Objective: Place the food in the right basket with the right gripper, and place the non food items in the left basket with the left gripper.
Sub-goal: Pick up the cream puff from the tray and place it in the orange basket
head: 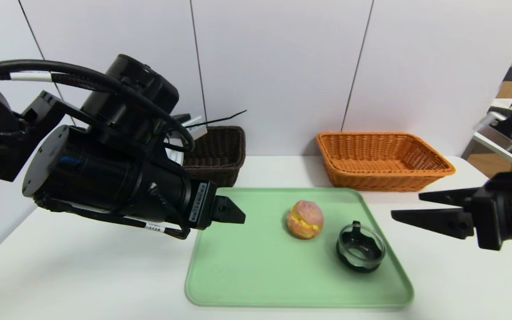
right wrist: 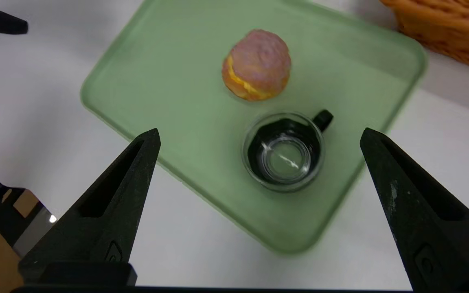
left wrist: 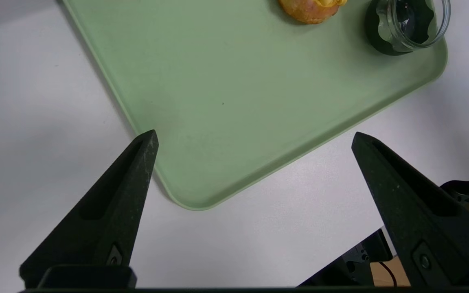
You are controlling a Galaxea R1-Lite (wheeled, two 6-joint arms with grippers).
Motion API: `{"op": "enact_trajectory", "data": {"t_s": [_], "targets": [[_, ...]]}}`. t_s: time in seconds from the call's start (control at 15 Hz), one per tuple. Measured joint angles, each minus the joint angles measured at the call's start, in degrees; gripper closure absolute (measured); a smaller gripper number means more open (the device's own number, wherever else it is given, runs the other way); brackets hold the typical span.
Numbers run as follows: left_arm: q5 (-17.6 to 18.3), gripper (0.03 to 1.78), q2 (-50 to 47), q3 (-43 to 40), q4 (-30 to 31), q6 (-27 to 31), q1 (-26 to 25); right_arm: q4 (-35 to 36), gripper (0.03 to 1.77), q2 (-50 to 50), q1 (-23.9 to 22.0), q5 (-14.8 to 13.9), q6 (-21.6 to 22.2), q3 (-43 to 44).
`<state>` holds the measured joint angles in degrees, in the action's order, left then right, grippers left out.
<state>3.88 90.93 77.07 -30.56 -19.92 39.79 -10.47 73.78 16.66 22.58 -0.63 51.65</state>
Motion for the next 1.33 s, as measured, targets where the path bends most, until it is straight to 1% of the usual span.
{"op": "enact_trajectory", "data": {"t_s": [0.13,0.4,0.6,0.8,1.0,1.07,1.2,1.33], "targets": [[-0.05,0.12,-0.06,0.00,0.02,0.50,0.01,-0.02,0.10,4.69,3.25,-0.84,0.04,4.30],[-0.18,0.12,0.11,-0.02,0.16,0.49,-0.02,-0.38,0.10,13.68,9.16,-3.78,0.15,11.80],[-0.72,0.12,0.33,-0.02,0.20,0.38,-0.05,-1.34,0.10,19.36,10.87,-5.46,0.22,16.07],[-1.07,0.12,0.46,0.00,0.22,0.33,-0.07,-4.35,0.10,24.92,11.67,-9.00,0.11,21.60],[-1.18,0.12,0.48,-0.06,0.22,0.29,-0.07,-7.74,0.09,29.70,13.48,-14.64,-0.18,26.47],[-1.16,0.12,0.48,-0.09,0.24,0.27,-0.07,-8.74,0.09,30.90,14.09,-15.66,-0.22,27.61],[-1.18,0.12,0.46,-0.09,0.24,0.27,-0.07,-12.87,0.09,32.89,15.10,-16.30,-0.18,30.49],[-1.21,0.12,0.41,-0.09,0.24,0.27,-0.10,-14.78,0.09,34.62,15.97,-18.62,-0.30,32.33]]}}
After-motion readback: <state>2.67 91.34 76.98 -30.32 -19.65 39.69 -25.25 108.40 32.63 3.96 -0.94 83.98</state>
